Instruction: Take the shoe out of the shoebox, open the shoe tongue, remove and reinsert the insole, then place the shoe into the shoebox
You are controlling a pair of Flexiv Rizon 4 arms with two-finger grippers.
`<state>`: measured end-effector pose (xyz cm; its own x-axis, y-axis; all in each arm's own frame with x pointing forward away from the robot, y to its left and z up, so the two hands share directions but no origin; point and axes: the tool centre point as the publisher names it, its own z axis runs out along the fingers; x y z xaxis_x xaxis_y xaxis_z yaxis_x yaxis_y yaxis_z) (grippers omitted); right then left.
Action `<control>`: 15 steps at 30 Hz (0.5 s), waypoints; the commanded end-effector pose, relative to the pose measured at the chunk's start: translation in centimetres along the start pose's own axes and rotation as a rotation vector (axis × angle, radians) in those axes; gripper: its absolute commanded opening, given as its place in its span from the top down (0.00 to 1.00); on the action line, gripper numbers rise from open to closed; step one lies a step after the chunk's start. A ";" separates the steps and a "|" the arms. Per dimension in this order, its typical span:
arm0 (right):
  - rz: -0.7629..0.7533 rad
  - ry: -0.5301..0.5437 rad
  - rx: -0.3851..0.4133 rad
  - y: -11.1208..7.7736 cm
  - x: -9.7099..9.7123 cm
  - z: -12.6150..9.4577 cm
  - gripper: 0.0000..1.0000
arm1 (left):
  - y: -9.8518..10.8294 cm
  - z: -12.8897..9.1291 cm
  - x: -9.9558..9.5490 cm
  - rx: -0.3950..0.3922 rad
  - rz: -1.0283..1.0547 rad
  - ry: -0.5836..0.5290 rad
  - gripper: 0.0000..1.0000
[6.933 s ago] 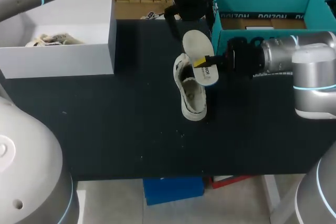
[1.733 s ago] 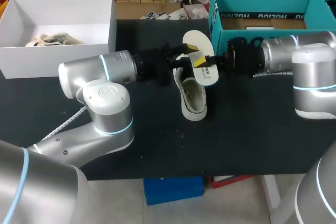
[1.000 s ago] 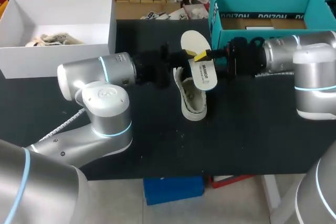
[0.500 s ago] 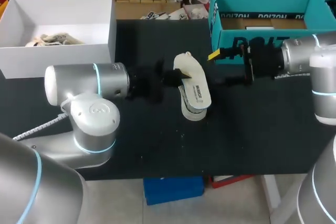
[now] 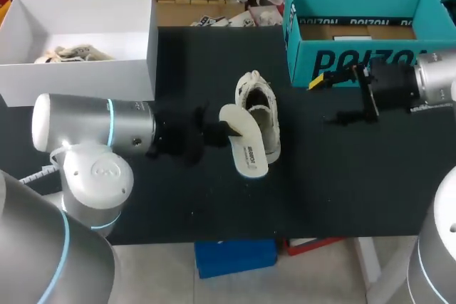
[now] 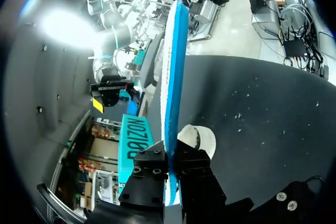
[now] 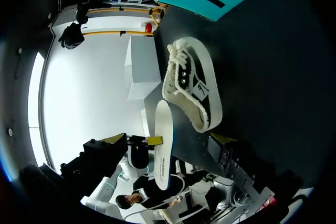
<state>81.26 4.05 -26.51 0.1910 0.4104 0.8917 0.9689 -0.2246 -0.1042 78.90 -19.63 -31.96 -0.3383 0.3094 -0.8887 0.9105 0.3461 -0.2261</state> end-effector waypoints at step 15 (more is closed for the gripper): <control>0.019 -0.070 -0.239 -4.7 -0.4 -6.5 0.00 | -4.9 -3.5 2.5 0.132 -0.019 0.128 1.00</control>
<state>76.98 -0.38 -24.40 0.2219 0.4553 0.8623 0.9343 -0.3524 -0.0543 72.96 -18.10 -32.24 -0.3759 0.4138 -0.8292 0.9228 0.2487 -0.2942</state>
